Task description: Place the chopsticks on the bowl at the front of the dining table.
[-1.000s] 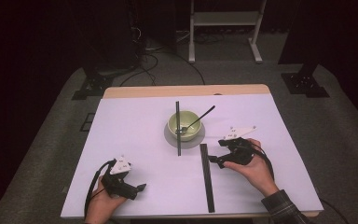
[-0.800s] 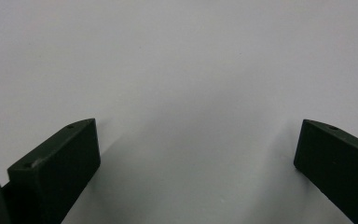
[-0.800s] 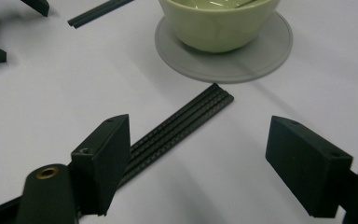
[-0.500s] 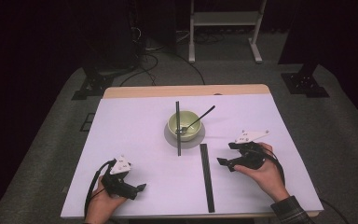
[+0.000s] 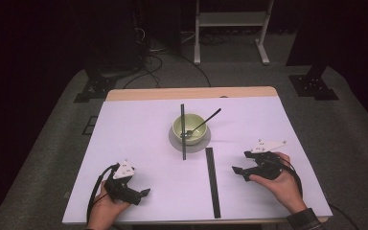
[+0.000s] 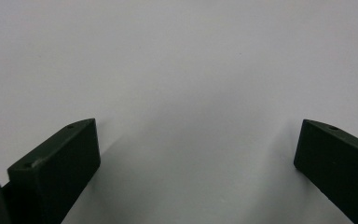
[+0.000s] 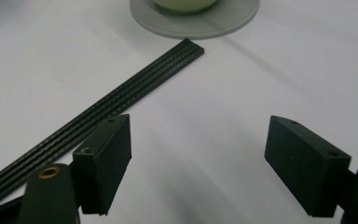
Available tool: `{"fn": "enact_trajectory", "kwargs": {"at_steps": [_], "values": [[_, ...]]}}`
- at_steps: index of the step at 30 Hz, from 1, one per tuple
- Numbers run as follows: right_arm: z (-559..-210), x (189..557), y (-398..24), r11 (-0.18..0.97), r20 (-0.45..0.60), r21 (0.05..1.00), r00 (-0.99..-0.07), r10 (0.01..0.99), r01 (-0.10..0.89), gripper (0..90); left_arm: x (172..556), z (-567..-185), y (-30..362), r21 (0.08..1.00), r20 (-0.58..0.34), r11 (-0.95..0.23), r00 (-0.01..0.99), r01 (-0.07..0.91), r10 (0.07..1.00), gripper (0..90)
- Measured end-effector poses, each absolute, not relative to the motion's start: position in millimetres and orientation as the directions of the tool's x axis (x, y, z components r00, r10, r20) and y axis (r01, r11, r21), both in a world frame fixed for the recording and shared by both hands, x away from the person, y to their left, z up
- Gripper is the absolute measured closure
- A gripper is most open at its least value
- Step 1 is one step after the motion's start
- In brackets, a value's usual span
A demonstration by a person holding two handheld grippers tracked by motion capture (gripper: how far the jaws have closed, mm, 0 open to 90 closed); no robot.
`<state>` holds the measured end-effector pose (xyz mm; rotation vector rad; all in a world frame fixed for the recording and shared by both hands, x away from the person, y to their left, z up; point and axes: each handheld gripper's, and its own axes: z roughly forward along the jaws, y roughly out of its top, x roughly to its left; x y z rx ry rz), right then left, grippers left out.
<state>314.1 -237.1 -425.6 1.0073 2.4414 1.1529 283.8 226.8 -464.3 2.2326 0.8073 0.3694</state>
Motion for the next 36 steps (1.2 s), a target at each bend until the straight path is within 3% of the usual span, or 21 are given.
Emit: {"fn": "enact_trajectory", "kwargs": {"at_steps": [36], "values": [[-444.2, 285.2, -283.4, 0.453, 0.01, 0.713, -0.655, 0.756, 0.534, 21.6, 283.7, -464.3, 226.8, 0.715, 0.023, -0.544, 0.763, 0.439, 0.646, 0.0]]}}
